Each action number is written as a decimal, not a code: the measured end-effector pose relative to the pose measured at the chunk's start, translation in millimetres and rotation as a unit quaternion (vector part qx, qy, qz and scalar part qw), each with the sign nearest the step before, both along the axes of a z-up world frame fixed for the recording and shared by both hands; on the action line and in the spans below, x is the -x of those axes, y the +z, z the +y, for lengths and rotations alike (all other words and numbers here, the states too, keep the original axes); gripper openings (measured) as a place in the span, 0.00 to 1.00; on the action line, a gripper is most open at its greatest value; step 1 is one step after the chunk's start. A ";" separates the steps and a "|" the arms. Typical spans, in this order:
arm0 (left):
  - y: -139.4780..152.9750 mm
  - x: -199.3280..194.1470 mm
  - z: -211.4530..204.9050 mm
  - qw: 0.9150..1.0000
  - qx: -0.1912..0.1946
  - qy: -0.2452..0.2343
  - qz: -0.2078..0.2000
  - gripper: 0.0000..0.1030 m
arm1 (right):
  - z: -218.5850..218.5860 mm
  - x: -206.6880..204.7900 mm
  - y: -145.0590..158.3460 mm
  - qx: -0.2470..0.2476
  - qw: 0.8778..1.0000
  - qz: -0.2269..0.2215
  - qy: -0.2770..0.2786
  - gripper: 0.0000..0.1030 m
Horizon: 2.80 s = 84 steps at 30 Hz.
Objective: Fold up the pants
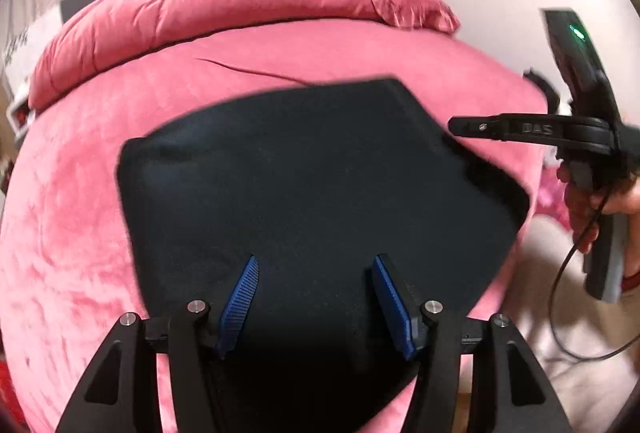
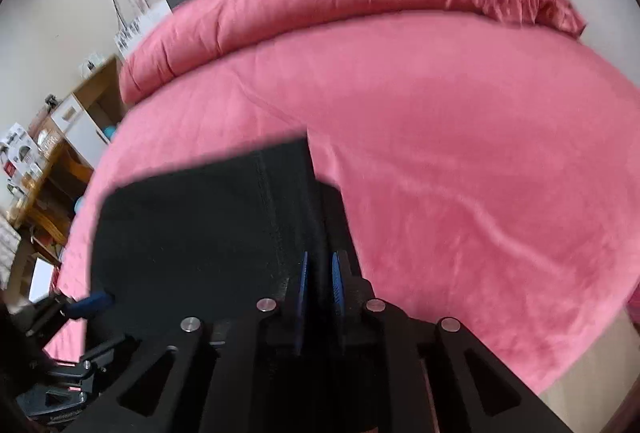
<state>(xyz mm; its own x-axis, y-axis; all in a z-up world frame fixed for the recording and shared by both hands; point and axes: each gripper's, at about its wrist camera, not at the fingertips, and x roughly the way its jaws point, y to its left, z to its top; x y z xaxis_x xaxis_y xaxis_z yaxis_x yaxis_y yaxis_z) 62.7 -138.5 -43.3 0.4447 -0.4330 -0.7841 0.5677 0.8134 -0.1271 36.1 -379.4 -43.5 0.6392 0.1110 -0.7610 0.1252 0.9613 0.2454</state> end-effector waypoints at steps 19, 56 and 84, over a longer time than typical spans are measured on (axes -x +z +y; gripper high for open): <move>-41.1 -123.6 -15.0 0.995 -0.056 0.087 0.000 0.59 | 41.9 -94.9 -46.3 0.023 0.997 0.016 0.068 0.00; -32.4 4.5 29.4 0.994 -0.030 0.109 -0.007 0.66 | 53.9 34.2 -28.5 0.048 0.996 0.003 0.079 0.37; -53.0 -1.4 119.2 0.962 0.167 0.164 0.141 0.78 | -18.3 37.0 -50.0 -0.113 0.991 0.063 0.012 0.74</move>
<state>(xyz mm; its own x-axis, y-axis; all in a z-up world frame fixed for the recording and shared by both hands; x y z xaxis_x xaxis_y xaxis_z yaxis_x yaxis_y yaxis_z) 64.2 -19.4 -96.2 0.3898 -0.5545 -0.7352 0.1930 0.8298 -0.5236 -0.9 -397.8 -93.5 0.5358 0.3025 -0.7883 0.1463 0.8862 0.4395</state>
